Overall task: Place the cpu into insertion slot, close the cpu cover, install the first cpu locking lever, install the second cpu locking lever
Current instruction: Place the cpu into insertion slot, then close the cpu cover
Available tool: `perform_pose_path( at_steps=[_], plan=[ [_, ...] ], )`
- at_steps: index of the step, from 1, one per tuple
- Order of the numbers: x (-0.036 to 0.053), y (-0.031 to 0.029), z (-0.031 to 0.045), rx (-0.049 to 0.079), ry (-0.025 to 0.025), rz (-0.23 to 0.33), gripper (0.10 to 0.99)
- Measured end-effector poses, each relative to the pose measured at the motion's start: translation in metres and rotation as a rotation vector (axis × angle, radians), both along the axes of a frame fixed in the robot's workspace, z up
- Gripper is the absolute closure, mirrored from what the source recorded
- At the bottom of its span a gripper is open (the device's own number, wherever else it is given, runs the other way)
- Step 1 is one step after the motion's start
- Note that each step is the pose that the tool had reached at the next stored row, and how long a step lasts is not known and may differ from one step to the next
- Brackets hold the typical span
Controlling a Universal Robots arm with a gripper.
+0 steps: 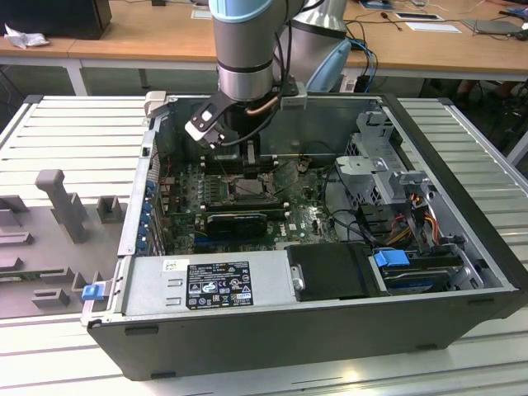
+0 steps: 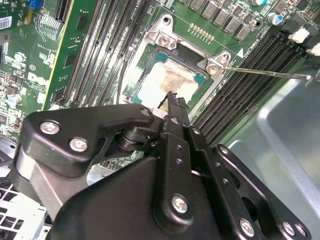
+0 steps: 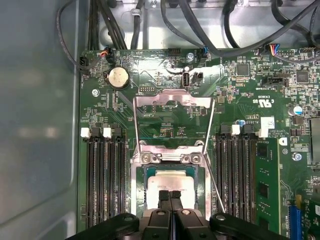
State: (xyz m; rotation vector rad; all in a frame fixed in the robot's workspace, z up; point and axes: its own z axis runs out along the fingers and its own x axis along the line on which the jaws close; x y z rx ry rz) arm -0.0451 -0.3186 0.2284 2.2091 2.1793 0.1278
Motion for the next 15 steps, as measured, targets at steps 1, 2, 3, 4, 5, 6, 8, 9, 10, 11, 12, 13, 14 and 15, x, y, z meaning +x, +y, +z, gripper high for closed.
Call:
perform_pose_path(
  at_steps=[1, 2, 3, 4, 5, 6, 8, 9, 10, 11, 12, 13, 14, 15],
  plan=[
    [0.0000, 0.0000, 0.0004, 0.000, 0.0000, 0.000, 0.980],
    [0.0000, 0.0000, 0.0008, 0.000, 0.0000, 0.000, 0.980],
    [0.0000, 0.0000, 0.0010, 0.000, -0.0001, 0.000, 0.980],
    [0.0000, 0.0000, 0.0012, 0.000, 0.0000, 0.000, 0.980],
    [0.0000, 0.0000, 0.0014, 0.000, 0.0000, 0.000, 0.980],
    [0.0000, 0.0000, 0.0015, 0.000, 0.0000, 0.000, 0.980],
    [0.0018, -0.0002, 0.0016, 0.000, 0.0014, 0.000, 0.980],
    [0.0026, -0.0002, 0.0016, 0.000, 0.0017, 0.000, 0.980],
    [0.0036, -0.0001, 0.0016, 0.000, 0.0021, 0.000, 0.980],
    [0.0046, -0.0002, 0.0016, 0.000, 0.0023, 0.000, 0.980],
    [0.0050, -0.0002, 0.0016, 0.000, 0.0024, 0.000, 0.980],
    [0.0066, -0.0003, 0.0016, 0.000, 0.0030, 0.000, 0.980],
    [0.0077, -0.0003, 0.0016, 0.000, 0.0035, 0.000, 0.980],
    [0.0087, -0.0003, 0.0015, 0.001, 0.0039, 0.000, 0.980]
  ],
)
